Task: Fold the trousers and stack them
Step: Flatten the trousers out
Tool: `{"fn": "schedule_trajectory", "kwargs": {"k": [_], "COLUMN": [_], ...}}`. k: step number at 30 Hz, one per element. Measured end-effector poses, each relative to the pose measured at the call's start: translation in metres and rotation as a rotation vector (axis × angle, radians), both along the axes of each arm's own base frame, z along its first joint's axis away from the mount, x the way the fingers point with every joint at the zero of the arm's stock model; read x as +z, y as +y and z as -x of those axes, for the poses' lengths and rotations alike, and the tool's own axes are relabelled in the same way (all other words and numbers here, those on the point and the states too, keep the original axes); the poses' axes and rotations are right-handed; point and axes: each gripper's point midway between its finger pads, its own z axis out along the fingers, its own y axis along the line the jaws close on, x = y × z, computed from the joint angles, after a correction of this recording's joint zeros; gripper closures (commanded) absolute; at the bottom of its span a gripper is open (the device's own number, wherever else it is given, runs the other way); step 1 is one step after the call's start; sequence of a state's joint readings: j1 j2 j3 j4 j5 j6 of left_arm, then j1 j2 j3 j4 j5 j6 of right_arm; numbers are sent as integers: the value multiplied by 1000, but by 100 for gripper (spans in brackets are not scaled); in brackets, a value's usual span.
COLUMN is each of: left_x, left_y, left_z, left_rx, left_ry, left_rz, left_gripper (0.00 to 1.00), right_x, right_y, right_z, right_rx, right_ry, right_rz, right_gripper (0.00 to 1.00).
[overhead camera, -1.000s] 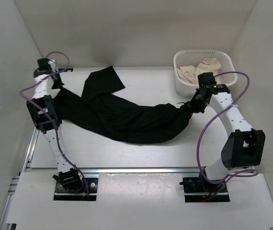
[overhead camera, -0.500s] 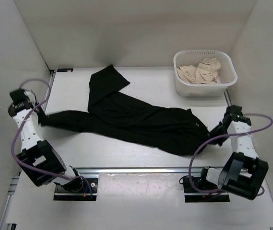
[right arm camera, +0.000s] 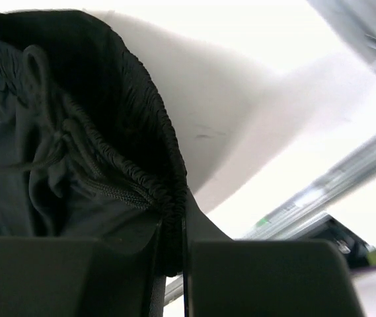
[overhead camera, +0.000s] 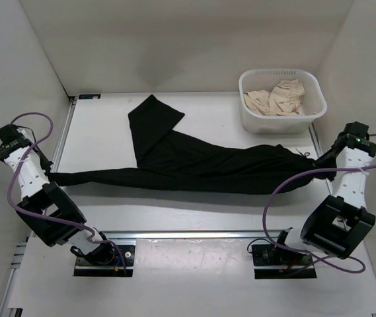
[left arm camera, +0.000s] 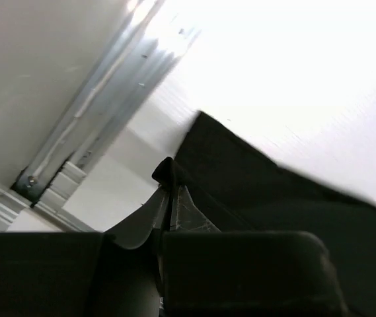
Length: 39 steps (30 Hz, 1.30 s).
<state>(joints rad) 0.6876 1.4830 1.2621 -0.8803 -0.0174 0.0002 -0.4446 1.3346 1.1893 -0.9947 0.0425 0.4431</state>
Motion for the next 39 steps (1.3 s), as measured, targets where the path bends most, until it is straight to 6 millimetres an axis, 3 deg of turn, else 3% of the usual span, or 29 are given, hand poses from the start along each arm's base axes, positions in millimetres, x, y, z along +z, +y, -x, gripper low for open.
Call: {"fn": "schedule_trajectory", "kwargs": {"k": [3,5,8,12,15,18,21,24,25,26,28,30,34,39], "left_x": [3,-5,-32,-73,-98,-108,-104,-95,-92,-90,-89,-91,-85,-56], "left_y": [13,14,1,-30,-43,-41,-27,-12,-7,-4,-3,-7,-15,1], "left_z": [10,20,50,101,133,152,154,150,148,147,150,158,165,111], "left_rx": [48,72,101,131,160,210,259,288,295,303,305,314,311,216], "left_ry": [3,17,88,214,308,354,339,315,303,297,309,346,381,269], "left_rz": [-17,-17,-2,31,47,42,4,-30,-43,-53,-59,-50,-7,-54], "left_gripper": [86,86,86,86,86,85,85,70,60,42,28,16,18,24], "right_x": [-9,-20,-46,-86,-96,-96,-93,-89,-88,-87,-87,-88,-88,-83], "right_y": [-16,-18,-14,-4,-4,-10,-16,-28,-31,-34,-36,-36,-34,-16], "right_z": [14,22,44,90,109,109,106,100,97,95,91,92,91,73], "right_rx": [-66,-80,-96,-157,-202,-216,-229,-248,-250,-247,-247,-233,-220,-80], "right_ry": [61,103,185,327,382,383,386,387,386,384,381,390,391,394], "right_rz": [0,-6,-31,-90,-102,-76,-67,-49,-44,-40,-42,-43,-45,7], "right_gripper": [100,100,100,100,100,100,100,100,82,67,26,24,22,22]}}
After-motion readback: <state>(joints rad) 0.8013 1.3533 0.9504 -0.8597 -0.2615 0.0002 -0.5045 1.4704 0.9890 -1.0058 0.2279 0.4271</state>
